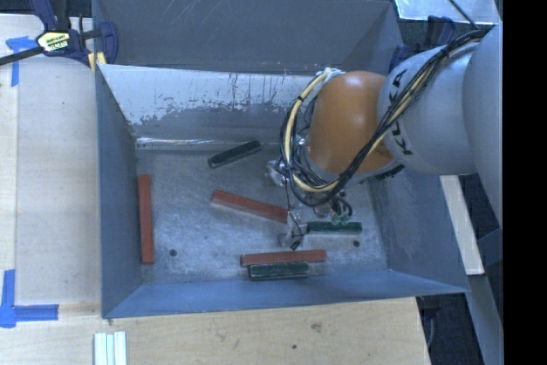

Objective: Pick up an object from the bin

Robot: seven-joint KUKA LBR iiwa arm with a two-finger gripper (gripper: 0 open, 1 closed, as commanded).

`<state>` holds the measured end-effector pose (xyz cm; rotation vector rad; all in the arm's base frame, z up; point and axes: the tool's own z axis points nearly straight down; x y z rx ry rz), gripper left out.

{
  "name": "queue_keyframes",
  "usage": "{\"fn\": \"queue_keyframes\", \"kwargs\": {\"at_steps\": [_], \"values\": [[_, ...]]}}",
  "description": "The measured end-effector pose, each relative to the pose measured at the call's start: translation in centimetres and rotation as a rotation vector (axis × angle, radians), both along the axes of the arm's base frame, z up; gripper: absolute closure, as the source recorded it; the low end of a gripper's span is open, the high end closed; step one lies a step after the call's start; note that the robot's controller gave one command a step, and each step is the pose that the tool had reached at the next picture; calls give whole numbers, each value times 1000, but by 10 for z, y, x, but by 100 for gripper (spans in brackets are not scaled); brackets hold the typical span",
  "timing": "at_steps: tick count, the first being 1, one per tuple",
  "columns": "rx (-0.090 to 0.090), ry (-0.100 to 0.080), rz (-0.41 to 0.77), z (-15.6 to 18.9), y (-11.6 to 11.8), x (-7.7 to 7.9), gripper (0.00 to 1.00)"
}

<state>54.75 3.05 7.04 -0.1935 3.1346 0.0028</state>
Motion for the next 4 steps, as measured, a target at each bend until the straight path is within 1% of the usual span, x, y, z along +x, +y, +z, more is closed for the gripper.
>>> {"fn": "queue_keyframes", "kwargs": {"at_steps": [1, 2, 3, 4], "values": [[-1, -4, -3, 1, -2, 2, 100], [-1, -12, 204, 162, 26, 7, 100], [-1, -3, 203, 158, 25, 5, 0], [-2, 5, 105, -1, 15, 2, 0]]}}
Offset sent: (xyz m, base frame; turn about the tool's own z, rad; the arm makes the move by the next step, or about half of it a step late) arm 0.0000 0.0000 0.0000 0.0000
